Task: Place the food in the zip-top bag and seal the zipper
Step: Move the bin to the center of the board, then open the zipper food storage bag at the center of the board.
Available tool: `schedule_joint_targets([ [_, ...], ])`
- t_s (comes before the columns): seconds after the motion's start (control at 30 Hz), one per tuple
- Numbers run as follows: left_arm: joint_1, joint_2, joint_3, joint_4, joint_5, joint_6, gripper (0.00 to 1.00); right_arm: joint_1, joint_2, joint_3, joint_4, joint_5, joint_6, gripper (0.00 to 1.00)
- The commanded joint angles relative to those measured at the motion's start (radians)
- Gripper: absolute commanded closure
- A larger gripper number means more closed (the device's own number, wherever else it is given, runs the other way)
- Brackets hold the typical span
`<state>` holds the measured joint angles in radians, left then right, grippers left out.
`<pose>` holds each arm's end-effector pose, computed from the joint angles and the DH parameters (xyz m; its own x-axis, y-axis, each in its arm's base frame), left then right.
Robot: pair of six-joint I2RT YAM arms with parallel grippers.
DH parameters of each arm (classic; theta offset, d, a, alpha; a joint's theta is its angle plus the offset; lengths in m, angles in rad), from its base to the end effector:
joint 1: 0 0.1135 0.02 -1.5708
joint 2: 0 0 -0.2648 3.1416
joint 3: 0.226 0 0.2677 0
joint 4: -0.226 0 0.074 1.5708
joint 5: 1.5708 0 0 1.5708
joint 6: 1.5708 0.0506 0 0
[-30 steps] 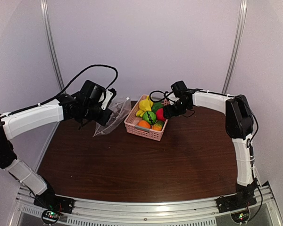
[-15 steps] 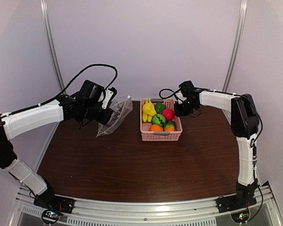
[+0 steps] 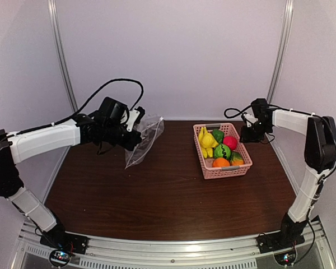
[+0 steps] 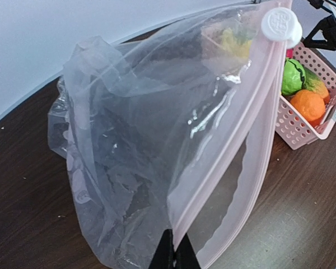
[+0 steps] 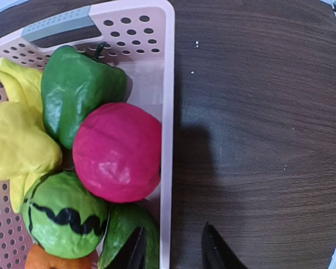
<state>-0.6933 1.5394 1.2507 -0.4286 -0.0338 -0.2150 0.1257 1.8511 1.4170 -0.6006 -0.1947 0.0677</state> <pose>0.2878 -0.2369 0.2795 -0.6260 0.2430 -0.7410 0.4970 0.8565 -0.1391 0.4138 0.0622 0.2064 -0.8659 -0.0425 -0.4984 -0.1628 0.9661 0.2005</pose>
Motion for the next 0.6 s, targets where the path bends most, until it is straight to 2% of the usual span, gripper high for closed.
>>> schedule_joint_targets([
  [0.0,0.006,0.059,0.040,0.060,0.136,-0.059,1.00,0.005,-0.142,-0.025,-0.008,-0.118,-0.118,0.56],
  [0.07,0.006,0.072,0.045,0.070,0.146,-0.087,1.00,0.025,-0.236,-0.032,0.034,-0.159,-0.166,0.49],
  [0.23,0.006,0.085,0.029,0.130,0.181,-0.193,1.00,0.187,-0.364,-0.040,0.094,-0.230,-0.267,0.42],
  [0.4,0.006,0.098,-0.001,0.262,0.179,-0.346,1.00,0.391,-0.312,0.049,0.103,-0.220,-0.231,0.30],
  [0.57,0.002,0.113,-0.012,0.379,0.140,-0.479,1.00,0.511,-0.167,0.185,0.119,-0.210,-0.126,0.27],
])
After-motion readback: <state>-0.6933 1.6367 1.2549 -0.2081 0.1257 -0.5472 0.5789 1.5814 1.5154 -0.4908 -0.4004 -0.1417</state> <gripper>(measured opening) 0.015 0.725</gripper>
